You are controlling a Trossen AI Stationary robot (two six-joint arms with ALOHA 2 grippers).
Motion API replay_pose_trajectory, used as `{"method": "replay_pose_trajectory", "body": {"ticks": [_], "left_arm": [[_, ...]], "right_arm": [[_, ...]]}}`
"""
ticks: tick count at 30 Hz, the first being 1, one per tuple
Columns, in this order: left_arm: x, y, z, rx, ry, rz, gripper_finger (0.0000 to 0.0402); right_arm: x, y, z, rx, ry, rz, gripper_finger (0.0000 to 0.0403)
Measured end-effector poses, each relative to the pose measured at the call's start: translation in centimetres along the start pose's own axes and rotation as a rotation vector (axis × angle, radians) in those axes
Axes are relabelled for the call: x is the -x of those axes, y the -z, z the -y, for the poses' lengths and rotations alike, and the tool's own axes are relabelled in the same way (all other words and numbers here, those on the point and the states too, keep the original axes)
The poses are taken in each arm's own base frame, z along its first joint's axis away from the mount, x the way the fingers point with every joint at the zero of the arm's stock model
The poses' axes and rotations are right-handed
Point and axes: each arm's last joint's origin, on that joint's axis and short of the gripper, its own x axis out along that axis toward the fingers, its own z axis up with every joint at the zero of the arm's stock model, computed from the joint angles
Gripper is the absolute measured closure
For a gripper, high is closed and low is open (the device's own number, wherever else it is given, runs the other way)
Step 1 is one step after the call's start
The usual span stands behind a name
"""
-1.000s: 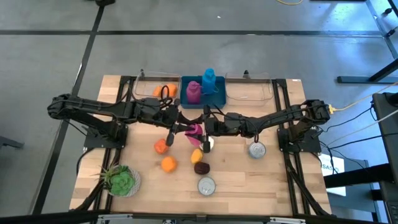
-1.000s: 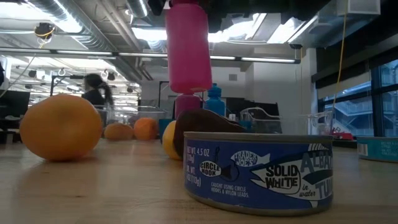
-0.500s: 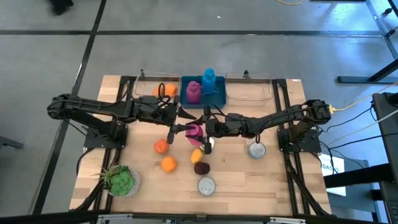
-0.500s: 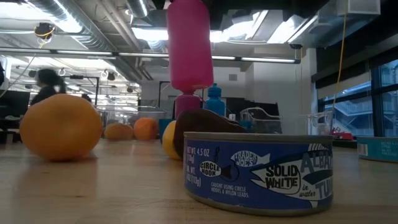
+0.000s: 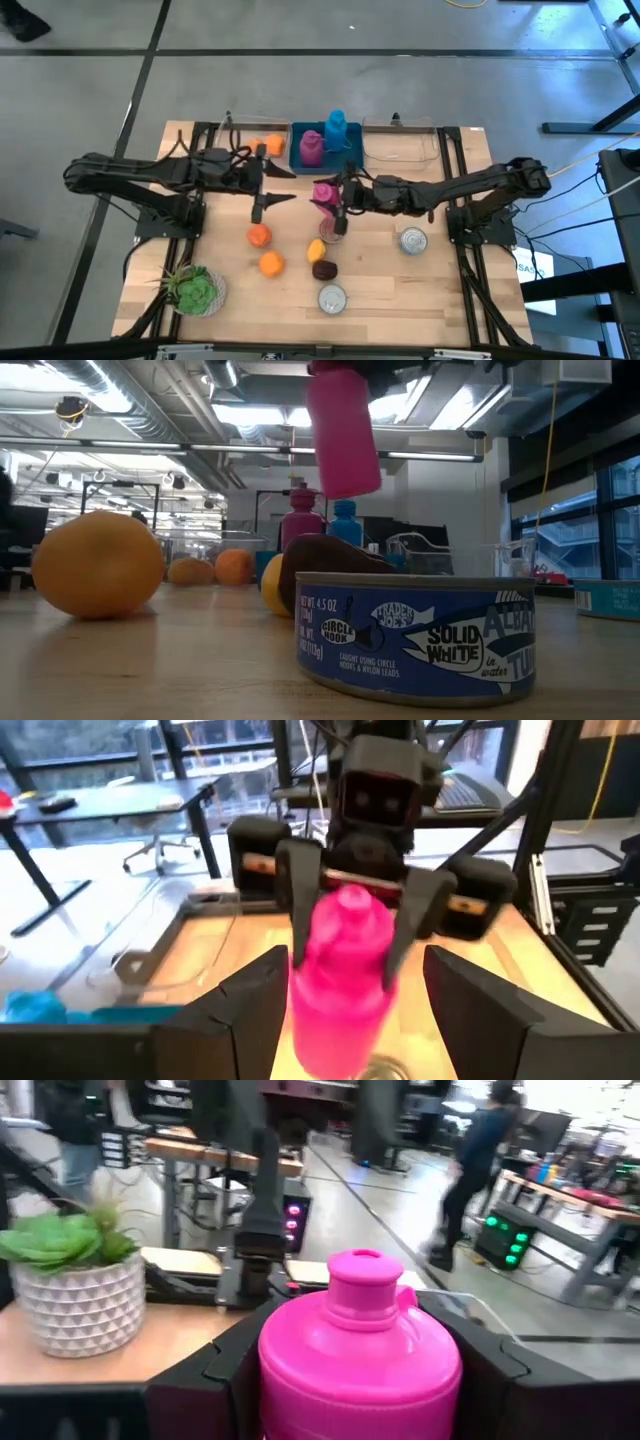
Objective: Pick & Place Food Item
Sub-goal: Put the pink water bottle into the blue bin
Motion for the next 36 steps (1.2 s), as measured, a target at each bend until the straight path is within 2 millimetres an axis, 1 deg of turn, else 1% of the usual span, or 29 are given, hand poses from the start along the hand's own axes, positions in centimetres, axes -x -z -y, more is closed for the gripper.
{"method": "replay_pose_trajectory", "body": {"ticks": [3, 8, 12, 15, 17, 20, 23, 27, 29, 33, 36], "left_arm": [[0.7, 0.1, -0.1, 0.019, 0.002, -0.023, 0.0179], [0.8, 0.9, 0.3, 0.030, 0.020, -0.048, 0.0182], [0.6, 2.4, 0.6, 0.031, 0.029, -0.061, 0.0179], [0.4, 3.7, 0.7, 0.049, 0.026, -0.044, 0.0178], [0.4, 4.6, 0.8, 0.069, 0.027, -0.022, 0.0178], [0.4, 6.1, 0.9, 0.097, 0.034, 0.001, 0.0178], [0.4, 7.6, 1.0, 0.121, 0.035, 0.026, 0.0178], [0.4, 9.0, 1.1, 0.151, 0.051, 0.076, 0.0178], [0.4, 9.5, 1.2, 0.161, 0.065, 0.095, 0.0178], [0.4, 9.8, 1.3, 0.167, 0.089, 0.095, 0.0178], [0.4, 9.8, 1.3, 0.166, 0.092, 0.096, 0.0178]], "right_arm": [[0.5, 0.7, 0.9, -0.015, 0.042, -0.017, 0.0194], [1.3, 3.5, 2.1, -0.087, 0.091, -0.027, 0.0194], [2.4, 5.7, 2.7, -0.144, 0.116, 0.000, 0.0194], [3.8, 6.5, 3.5, -0.172, 0.161, 0.033, 0.0194], [4.8, 6.7, 4.0, -0.181, 0.204, 0.058, 0.0194], [6.2, 6.5, 4.9, -0.189, 0.249, 0.117, 0.0194], [6.9, 6.3, 5.8, -0.184, 0.280, 0.143, 0.0194], [6.8, 6.5, 7.1, -0.161, 0.303, 0.138, 0.0194], [6.6, 6.9, 8.2, -0.165, 0.322, 0.132, 0.0194], [6.3, 7.2, 10.3, -0.183, 0.368, 0.151, 0.0194], [5.7, 7.1, 11.6, -0.206, 0.359, 0.161, 0.0194]]}}
